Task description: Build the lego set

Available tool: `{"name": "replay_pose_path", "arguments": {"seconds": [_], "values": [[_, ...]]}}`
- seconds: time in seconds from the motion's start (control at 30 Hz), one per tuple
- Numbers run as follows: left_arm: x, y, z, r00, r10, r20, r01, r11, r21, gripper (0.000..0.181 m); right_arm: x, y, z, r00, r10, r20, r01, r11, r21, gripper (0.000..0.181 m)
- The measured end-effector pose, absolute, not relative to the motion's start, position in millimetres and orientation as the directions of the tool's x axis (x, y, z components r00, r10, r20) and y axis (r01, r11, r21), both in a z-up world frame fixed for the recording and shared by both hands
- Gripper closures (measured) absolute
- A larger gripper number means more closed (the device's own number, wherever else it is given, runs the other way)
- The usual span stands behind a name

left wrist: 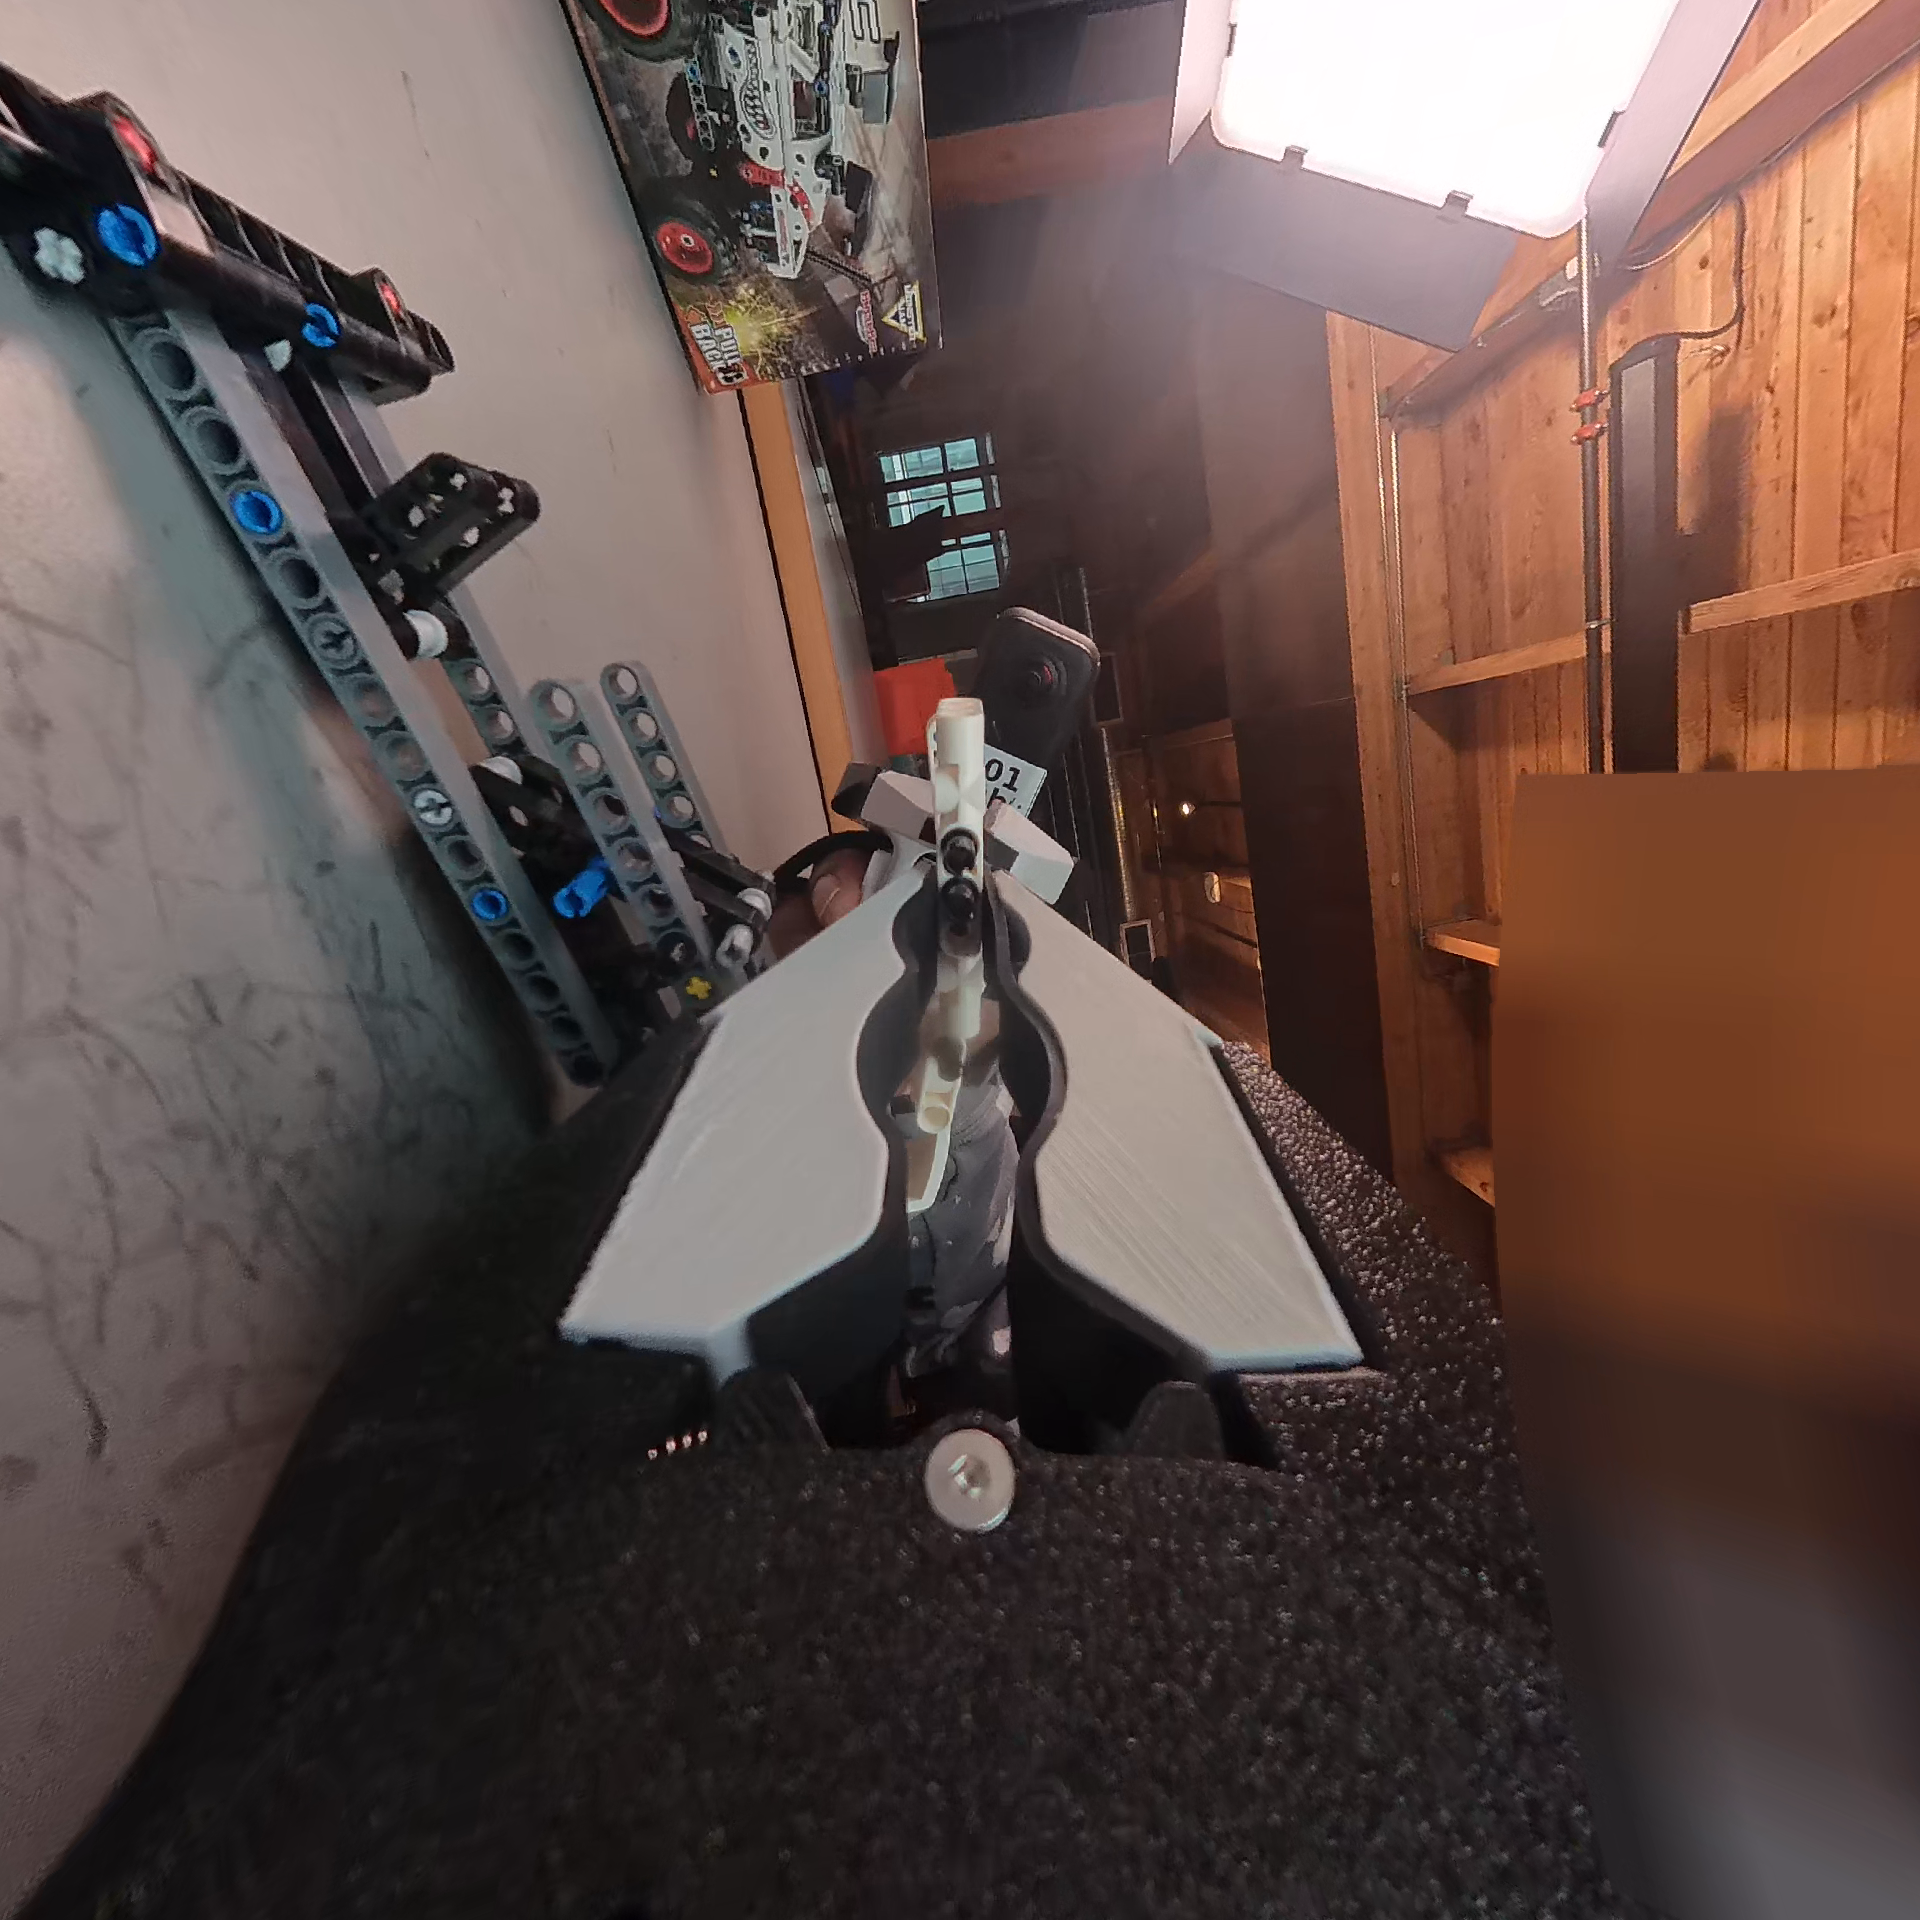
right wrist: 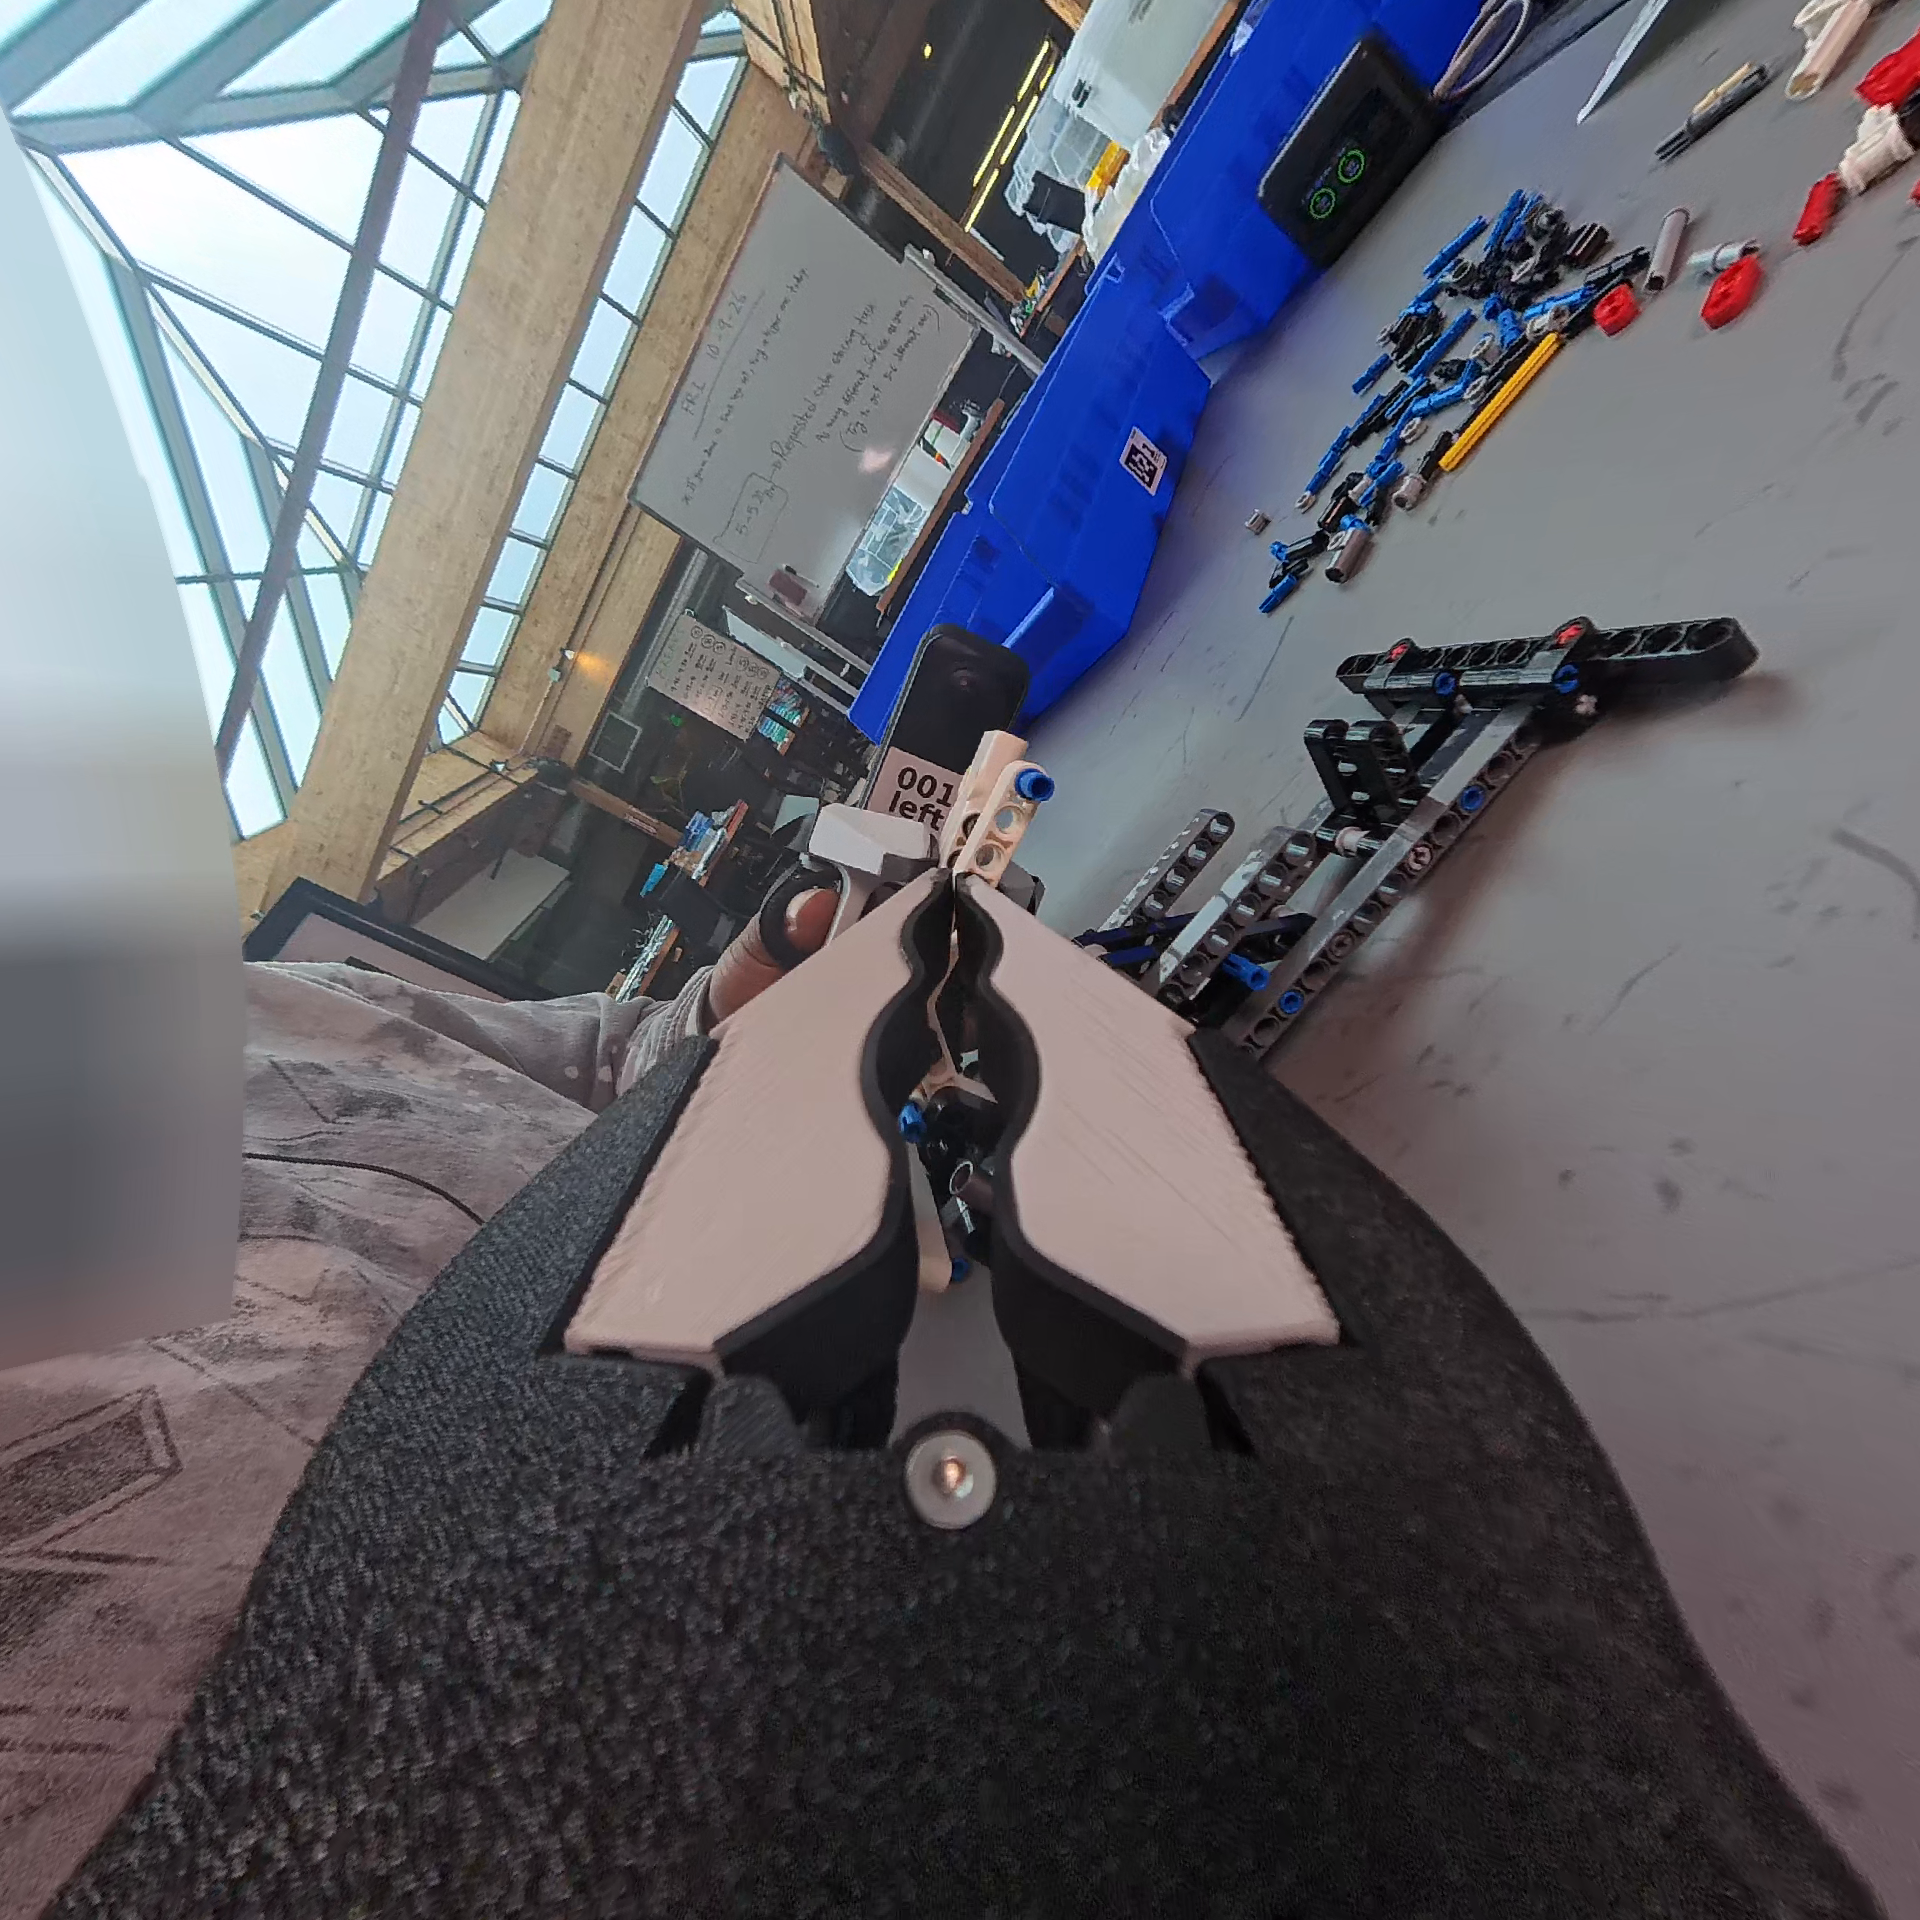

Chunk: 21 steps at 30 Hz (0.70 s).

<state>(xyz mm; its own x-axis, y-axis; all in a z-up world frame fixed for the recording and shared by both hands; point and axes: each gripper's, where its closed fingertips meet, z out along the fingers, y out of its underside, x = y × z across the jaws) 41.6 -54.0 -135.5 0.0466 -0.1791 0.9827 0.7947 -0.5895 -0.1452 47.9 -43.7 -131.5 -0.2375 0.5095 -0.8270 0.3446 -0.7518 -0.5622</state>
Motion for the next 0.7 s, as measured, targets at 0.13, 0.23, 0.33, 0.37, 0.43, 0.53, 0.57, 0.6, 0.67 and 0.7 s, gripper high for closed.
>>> {"name": "replay_pose_path", "arguments": {"seconds": [0.13,0.23,0.33,0.37,0.43,0.53,0.57,0.6,0.67,0.7], "values": [[41.8,-54.8,-135.9,0.070,-0.175,0.982,0.787,-0.595,-0.163,0.176,47.8,-44.4,-130.8,-0.243,0.495,-0.834,0.349,-0.758,-0.551,0.177],[41.7,-54.6,-136.4,0.079,-0.165,0.983,0.784,-0.598,-0.164,0.176,47.5,-44.0,-131.1,-0.238,0.497,-0.834,0.347,-0.759,-0.551,0.177],[41.5,-54.7,-136.6,0.078,-0.159,0.984,0.785,-0.599,-0.160,0.175,47.8,-44.7,-129.6,-0.240,0.493,-0.836,0.347,-0.761,-0.548,0.173],[41.3,-54.7,-136.7,0.078,-0.158,0.984,0.786,-0.598,-0.158,0.175,47.9,-45.1,-128.4,-0.243,0.495,-0.834,0.345,-0.759,-0.551,0.171],[42.0,-54.7,-137.1,0.079,-0.156,0.985,0.784,-0.600,-0.158,0.176,47.8,-43.7,-127.3,-0.240,0.501,-0.832,0.338,-0.760,-0.555,0.165],[44.6,-54.9,-137.4,0.085,-0.158,0.984,0.781,-0.602,-0.164,0.175,48.1,-38.2,-132.4,-0.207,0.516,-0.831,0.340,-0.759,-0.556,0.160],[45.1,-54.8,-137.8,0.088,-0.158,0.983,0.780,-0.603,-0.167,0.175,47.8,-40.3,-136.7,-0.194,0.522,-0.830,0.359,-0.750,-0.556,0.160],[45.7,-54.9,-137.7,0.090,-0.160,0.983,0.779,-0.603,-0.170,0.175,46.9,-44.4,-138.9,-0.196,0.522,-0.830,0.374,-0.743,-0.555,0.160],[46.6,-54.9,-137.6,0.098,-0.163,0.982,0.777,-0.604,-0.177,0.175,44.5,-51.7,-136.4,-0.221,0.494,-0.841,0.380,-0.750,-0.541,0.168],[46.4,-55.0,-137.2,0.101,-0.165,0.981,0.777,-0.603,-0.181,0.176,43.7,-52.2,-135.4,-0.225,0.493,-0.841,0.376,-0.752,-0.542,0.170]]}}
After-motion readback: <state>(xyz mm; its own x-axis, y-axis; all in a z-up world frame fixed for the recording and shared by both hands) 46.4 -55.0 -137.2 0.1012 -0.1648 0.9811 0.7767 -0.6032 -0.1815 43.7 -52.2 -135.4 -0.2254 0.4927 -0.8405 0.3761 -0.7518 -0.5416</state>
